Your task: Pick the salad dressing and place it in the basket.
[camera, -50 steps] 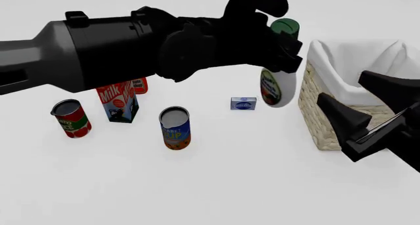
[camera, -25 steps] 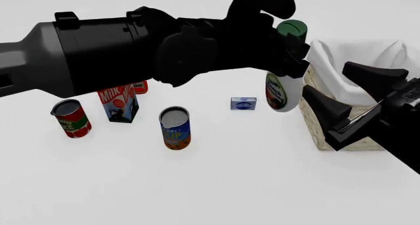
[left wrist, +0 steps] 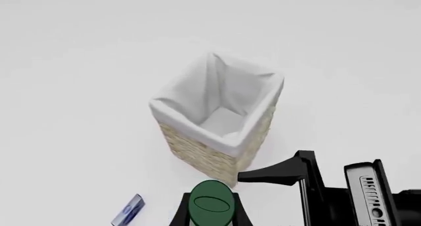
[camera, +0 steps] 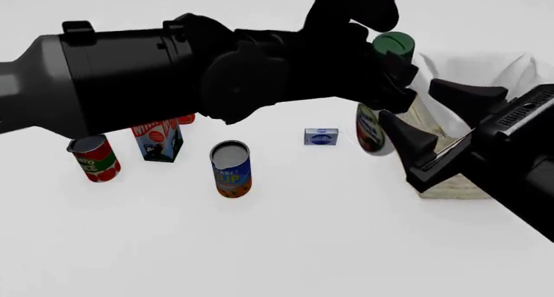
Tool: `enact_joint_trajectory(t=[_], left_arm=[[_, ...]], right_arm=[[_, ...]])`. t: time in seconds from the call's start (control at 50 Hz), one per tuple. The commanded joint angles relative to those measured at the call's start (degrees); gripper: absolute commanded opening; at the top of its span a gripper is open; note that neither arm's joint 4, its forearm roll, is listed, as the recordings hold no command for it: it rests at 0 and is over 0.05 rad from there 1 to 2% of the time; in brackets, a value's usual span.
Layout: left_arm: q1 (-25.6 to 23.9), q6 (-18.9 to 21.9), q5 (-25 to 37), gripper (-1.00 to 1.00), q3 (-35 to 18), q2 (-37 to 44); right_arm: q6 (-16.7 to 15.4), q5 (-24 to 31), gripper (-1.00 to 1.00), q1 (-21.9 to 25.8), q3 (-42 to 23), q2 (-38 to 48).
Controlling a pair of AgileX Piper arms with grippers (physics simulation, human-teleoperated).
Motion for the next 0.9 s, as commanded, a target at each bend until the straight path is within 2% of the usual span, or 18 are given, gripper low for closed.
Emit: enact_joint_trajectory(t=[0.02, 0.9], left_arm=[[-1.15, 0.79, -0.12, -1.0, 0.16, -0.86], [-4.24, 0.86, 0.54, -1.0, 2.09, -3.75]], right_arm=[[-0.54, -2.44, 1.0, 0.68, 0.04, 2.18], [-2.06, -3.08, 1.0, 2.2, -1.28, 3.23]])
